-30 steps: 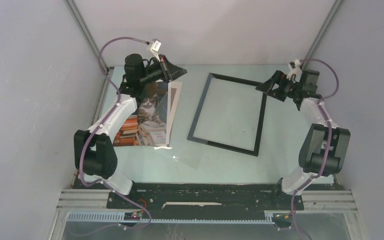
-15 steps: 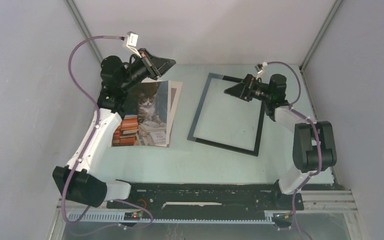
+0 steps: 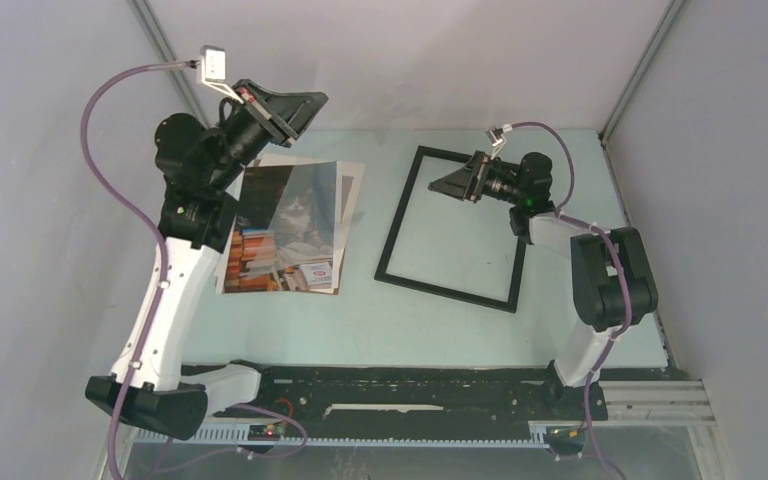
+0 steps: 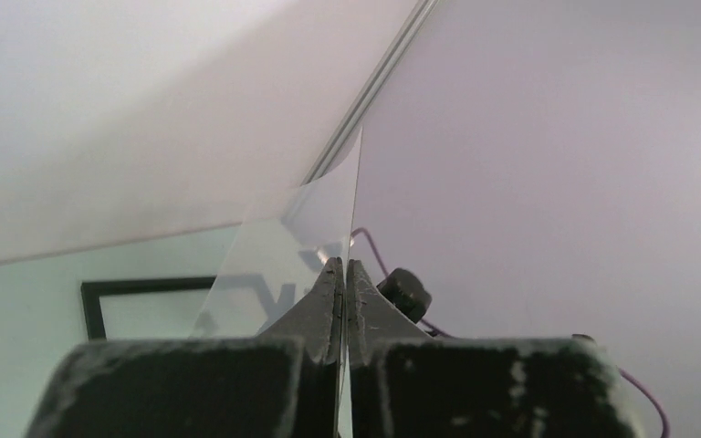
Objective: Put the photo into the frame
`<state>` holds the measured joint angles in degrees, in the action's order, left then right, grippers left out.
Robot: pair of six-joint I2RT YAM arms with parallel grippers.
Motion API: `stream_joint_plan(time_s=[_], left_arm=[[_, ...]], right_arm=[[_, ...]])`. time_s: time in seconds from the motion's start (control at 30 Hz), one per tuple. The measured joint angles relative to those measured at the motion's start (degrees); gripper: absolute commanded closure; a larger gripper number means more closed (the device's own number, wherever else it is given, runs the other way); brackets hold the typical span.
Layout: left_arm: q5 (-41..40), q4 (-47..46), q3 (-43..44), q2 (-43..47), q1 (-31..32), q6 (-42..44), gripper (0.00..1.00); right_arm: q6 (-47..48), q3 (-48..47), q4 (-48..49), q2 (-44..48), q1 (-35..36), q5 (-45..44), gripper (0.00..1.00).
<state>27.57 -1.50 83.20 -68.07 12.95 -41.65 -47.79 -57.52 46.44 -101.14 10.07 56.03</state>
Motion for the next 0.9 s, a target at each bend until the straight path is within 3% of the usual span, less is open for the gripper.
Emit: stream_joint_plan(time_s=[0.43, 0.57, 0.9], left_arm=[[-1.4, -1.2, 7.1, -0.1, 0.0, -8.0, 1.00], [-1.2, -3.4, 9.0, -0.5, 0.0, -11.0, 1.00], [-1.2, -10.3, 9.4, -1.0, 0.0, -17.9, 1.00]], right_arm=[[-1.0, -5.3, 7.6, -6.7, 8.6, 0.0, 0.05], [-1.8, -5.8, 11.3, -6.7, 9.5, 0.3, 0.10], [-16.7, -5.9, 31.3, -7.3, 10.6, 3.2, 0.19]])
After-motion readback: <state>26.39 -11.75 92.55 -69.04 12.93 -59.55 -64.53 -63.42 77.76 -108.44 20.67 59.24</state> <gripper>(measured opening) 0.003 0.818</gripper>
